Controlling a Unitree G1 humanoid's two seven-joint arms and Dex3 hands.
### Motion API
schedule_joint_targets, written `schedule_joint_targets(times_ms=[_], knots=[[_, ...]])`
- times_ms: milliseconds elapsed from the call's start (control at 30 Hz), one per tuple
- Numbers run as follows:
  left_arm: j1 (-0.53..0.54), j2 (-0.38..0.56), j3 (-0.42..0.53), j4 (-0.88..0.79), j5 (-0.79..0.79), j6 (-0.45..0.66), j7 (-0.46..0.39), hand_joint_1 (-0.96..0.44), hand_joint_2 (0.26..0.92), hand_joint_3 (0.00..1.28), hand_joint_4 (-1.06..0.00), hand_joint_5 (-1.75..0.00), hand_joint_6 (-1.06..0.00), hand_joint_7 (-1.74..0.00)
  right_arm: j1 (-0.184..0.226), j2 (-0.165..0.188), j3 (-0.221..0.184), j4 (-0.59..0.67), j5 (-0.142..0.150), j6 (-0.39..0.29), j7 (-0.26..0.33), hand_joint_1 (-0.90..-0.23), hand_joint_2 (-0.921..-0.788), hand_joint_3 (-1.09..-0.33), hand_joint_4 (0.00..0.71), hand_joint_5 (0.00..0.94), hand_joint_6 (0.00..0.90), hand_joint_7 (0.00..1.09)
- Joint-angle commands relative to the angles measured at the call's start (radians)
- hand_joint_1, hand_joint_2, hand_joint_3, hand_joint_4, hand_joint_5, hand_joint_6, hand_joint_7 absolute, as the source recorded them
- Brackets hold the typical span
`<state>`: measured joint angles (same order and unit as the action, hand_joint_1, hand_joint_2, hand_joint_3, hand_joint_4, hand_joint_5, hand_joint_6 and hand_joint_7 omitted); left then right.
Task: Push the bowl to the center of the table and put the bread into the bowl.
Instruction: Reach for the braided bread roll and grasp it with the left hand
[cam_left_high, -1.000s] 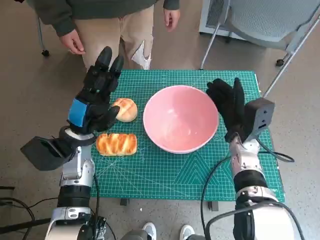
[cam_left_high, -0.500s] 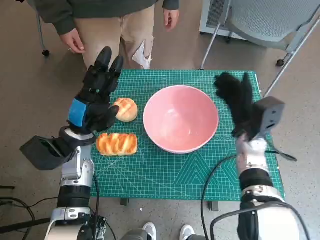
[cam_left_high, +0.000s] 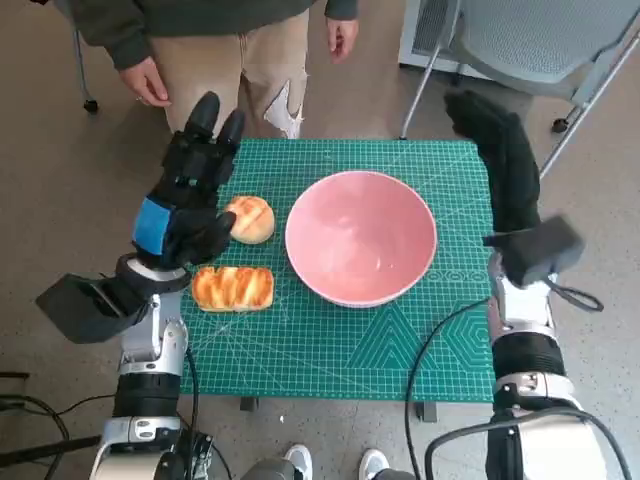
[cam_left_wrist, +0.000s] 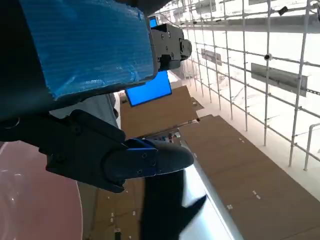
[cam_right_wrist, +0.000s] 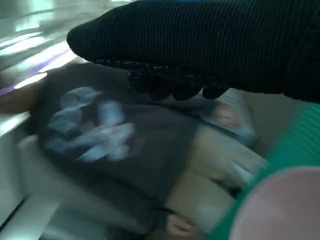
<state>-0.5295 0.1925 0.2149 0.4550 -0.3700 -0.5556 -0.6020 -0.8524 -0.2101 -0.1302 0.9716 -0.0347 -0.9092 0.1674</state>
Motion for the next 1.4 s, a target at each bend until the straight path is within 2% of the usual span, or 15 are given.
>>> schedule_joint_targets(times_ms=[33, 200, 300, 433, 467, 500, 600, 667, 733, 800, 967, 1100, 1200, 1300, 1400], knots=[[0.014, 0.001, 0.002, -0.028, -0.003, -0.003, 0.011, -0.7, 0.921, 0.46, 0.0, 0.0, 0.0, -0.18, 0.061, 0.008, 0.027, -0.054, 0.014, -0.038, 0.036, -0.684, -0.921, -0.822, 0.206, 0.005, 0.221, 0.09], [0.029, 0.017, -0.001, -0.062, 0.016, 0.009, 0.029, -0.7, 0.921, 0.46, 0.0, 0.0, 0.0, -0.22, 0.086, 0.018, 0.044, -0.104, 0.044, -0.043, 0.069, -0.692, -0.921, -0.814, 0.203, 0.003, 0.216, 0.09], [0.057, 0.044, -0.004, -0.12, 0.054, 0.036, 0.059, -0.71, 0.921, 0.44, 0.0, 0.0, 0.0, -0.24, 0.102, 0.025, 0.053, -0.139, 0.074, -0.034, 0.099, -0.698, -0.921, -0.811, 0.202, 0.002, 0.212, 0.09], [0.108, 0.116, -0.01, -0.226, 0.139, 0.101, 0.092, -0.73, 0.921, 0.37, 0.0, 0.0, 0.0, -0.24, 0.118, 0.036, 0.059, -0.173, 0.11, -0.02, 0.13, -0.7, -0.921, -0.812, 0.202, 0.002, 0.207, 0.09], [0.134, 0.162, -0.012, -0.284, 0.177, 0.153, 0.089, -0.74, 0.921, 0.33, 0.0, 0.0, 0.0, -0.22, 0.121, 0.038, 0.061, -0.179, 0.118, -0.015, 0.136, -0.699, -0.921, -0.813, 0.202, 0.002, 0.206, 0.1], [0.152, 0.195, -0.015, -0.327, 0.202, 0.192, 0.087, -0.72, 0.879, 0.28, 0.0, 0.0, 0.0, -0.17, 0.123, 0.04, 0.061, -0.184, 0.124, -0.012, 0.141, -0.701, -0.921, -0.813, 0.202, 0.002, 0.205, 0.1], [0.24, 0.35, -0.016, -0.536, 0.318, 0.407, 0.042, -0.64, 0.779, 0.19, 0.0, 0.0, 0.0, -0.13, 0.127, 0.042, 0.064, -0.193, 0.129, -0.005, 0.146, -0.703, -0.921, -0.813, 0.202, 0.002, 0.203, 0.1], [0.289, 0.457, -0.014, -0.683, 0.392, 0.579, -0.011, -0.49, 0.686, 0.12, 0.0, 0.0, -0.03, -0.12, 0.128, 0.042, 0.065, -0.193, 0.13, -0.003, 0.149, -0.703, -0.921, -0.813, 0.202, 0.001, 0.202, 0.1], [0.328, 0.529, -0.008, -0.787, 0.437, 0.699, -0.049, -0.36, 0.651, 0.08, 0.0, 0.0, -0.08, -0.11, 0.127, 0.043, 0.066, -0.19, 0.129, 0.0, 0.149, -0.702, -0.921, -0.813, 0.201, 0.001, 0.201, 0.1], [0.358, 0.544, 0.0, -0.831, 0.461, 0.726, -0.05, -0.26, 0.634, 0.05, -0.02, 0.0, -0.16, -0.08, 0.126, 0.044, 0.066, -0.189, 0.126, 0.002, 0.147, -0.695, -0.921, -0.812, 0.199, 0.0, 0.2, 0.11], [0.408, 0.551, -0.007, -0.906, 0.518, 0.759, -0.034, -0.24, 0.627, 0.02, -0.05, -0.01, -0.24, -0.06, 0.126, 0.046, 0.067, -0.188, 0.121, 0.008, 0.141, -0.688, -0.921, -0.814, 0.196, 0.0, 0.198, 0.11], [0.423, 0.57, -0.04, -0.943, 0.558, 0.787, -0.043, -0.29, 0.628, 0.02, -0.07, -0.01, -0.27, -0.04, 0.125, 0.048, 0.067, -0.186, 0.123, 0.013, 0.143, -0.686, -0.921, -0.817, 0.194, 0.0, 0.197, 0.11], [0.421, 0.598, -0.082, -1.008, 0.61, 0.891, -0.068, -0.31, 0.631, 0.01, -0.08, -0.01, -0.28, -0.04, 0.126, 0.051, 0.068, -0.189, 0.125, 0.019, 0.146, -0.685, -0.921, -0.818, 0.192, 0.0, 0.195, 0.12], [0.41, 0.62, -0.13, -1.056, 0.669, 0.979, -0.084, -0.28, 0.631, 0.01, -0.08, -0.01, -0.28, -0.02, 0.125, 0.054, 0.069, -0.191, 0.125, 0.024, 0.147, -0.685, -0.921, -0.819, 0.192, 0.0, 0.194, 0.12], [0.394, 0.626, -0.172, -1.059, 0.702, 1.004, -0.087, -0.25, 0.631, 0.01, -0.08, 0.0, -0.28, -0.01, 0.125, 0.056, 0.068, -0.195, 0.123, 0.027, 0.148, -0.686, -0.921, -0.82, 0.192, 0.0, 0.193, 0.12]])
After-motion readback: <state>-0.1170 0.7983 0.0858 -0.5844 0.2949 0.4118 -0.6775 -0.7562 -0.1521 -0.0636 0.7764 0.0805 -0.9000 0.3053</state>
